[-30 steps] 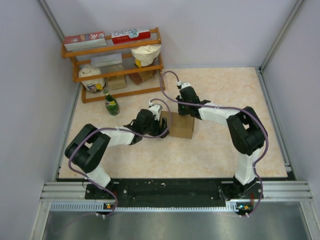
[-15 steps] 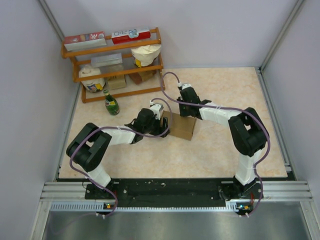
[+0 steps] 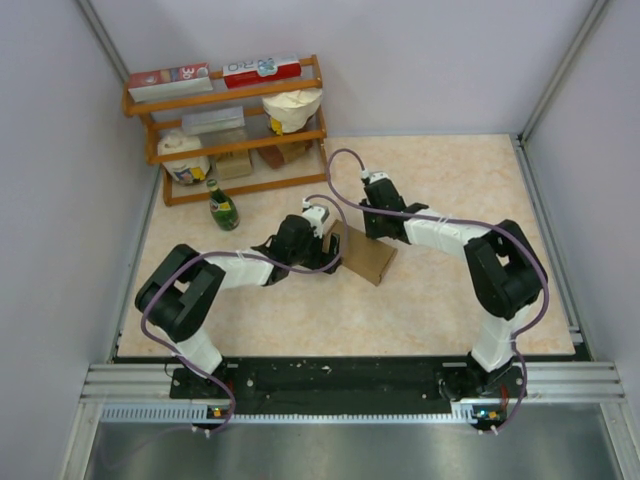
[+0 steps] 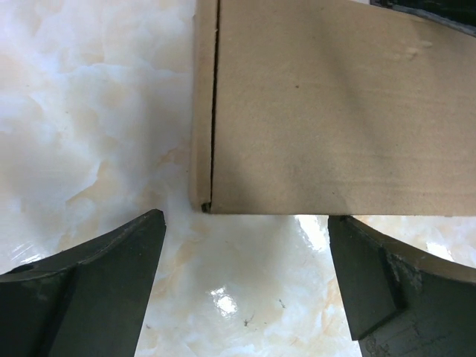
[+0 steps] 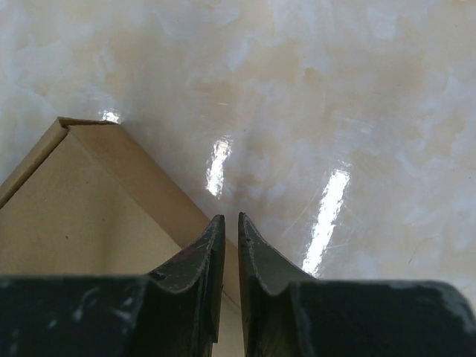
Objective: Fold the paper box
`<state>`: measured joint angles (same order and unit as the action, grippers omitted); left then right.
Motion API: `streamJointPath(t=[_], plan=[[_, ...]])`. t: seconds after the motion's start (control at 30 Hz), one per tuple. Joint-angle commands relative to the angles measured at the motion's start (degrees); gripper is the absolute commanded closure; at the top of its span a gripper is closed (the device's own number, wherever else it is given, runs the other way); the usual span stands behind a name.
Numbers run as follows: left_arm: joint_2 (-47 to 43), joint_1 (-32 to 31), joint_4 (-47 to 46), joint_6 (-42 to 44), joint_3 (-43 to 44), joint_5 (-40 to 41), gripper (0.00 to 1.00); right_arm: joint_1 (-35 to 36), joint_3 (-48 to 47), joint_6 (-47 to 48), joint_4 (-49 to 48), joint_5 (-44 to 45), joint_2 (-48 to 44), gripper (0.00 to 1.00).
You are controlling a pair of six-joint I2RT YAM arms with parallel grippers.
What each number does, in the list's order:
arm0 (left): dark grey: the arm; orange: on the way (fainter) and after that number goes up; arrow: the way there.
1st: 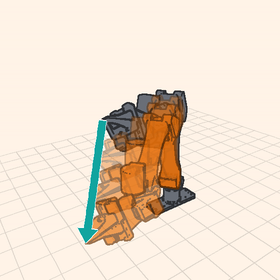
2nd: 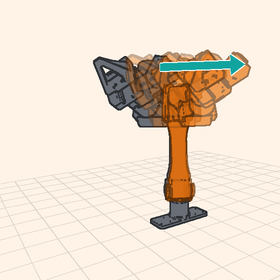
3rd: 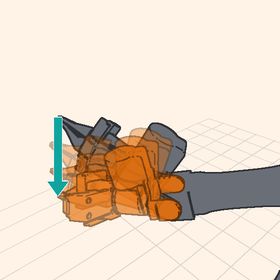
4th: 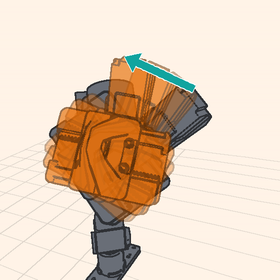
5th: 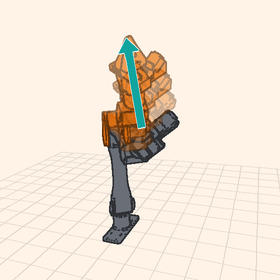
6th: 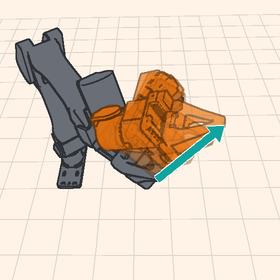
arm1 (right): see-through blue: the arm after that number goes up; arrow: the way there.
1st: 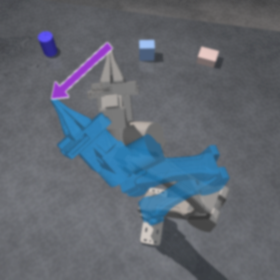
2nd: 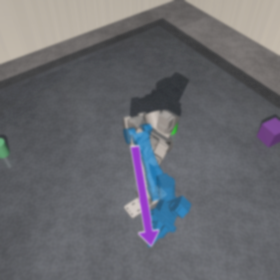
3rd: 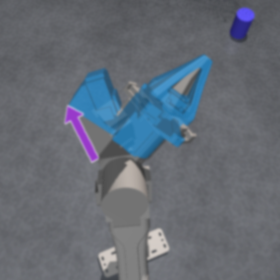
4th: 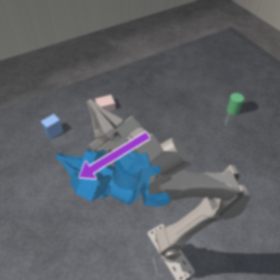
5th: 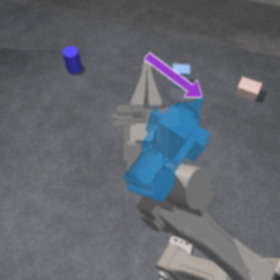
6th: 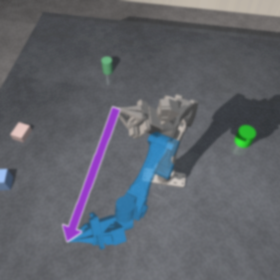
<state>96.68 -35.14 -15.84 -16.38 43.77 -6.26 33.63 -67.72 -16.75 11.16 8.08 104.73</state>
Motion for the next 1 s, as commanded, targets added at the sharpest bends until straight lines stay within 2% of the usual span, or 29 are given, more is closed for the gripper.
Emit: streamJointPath(t=[0.0,0.37,0.73,0.97], plan=[[2.98,0.59,2.39,-1.02,0.88,5.73,0.01,2.50,2.33,-2.76,5.10,-6.49,-2.25,0.86],[4.04,0.15,2.83,-1.63,1.41,7.84,0.01,2.93,3.39,-3.81,5.10,-10.01,-3.21,0.85],[3.60,0.24,6.08,-2.87,2.55,10.57,0.01,3.11,10.15,-5.04,4.84,-13.35,-9.27,0.85],[2.28,0.24,11.43,-4.53,3.43,13.72,0.02,2.94,13.84,-5.22,4.66,-5.62,-12.88,0.85]])
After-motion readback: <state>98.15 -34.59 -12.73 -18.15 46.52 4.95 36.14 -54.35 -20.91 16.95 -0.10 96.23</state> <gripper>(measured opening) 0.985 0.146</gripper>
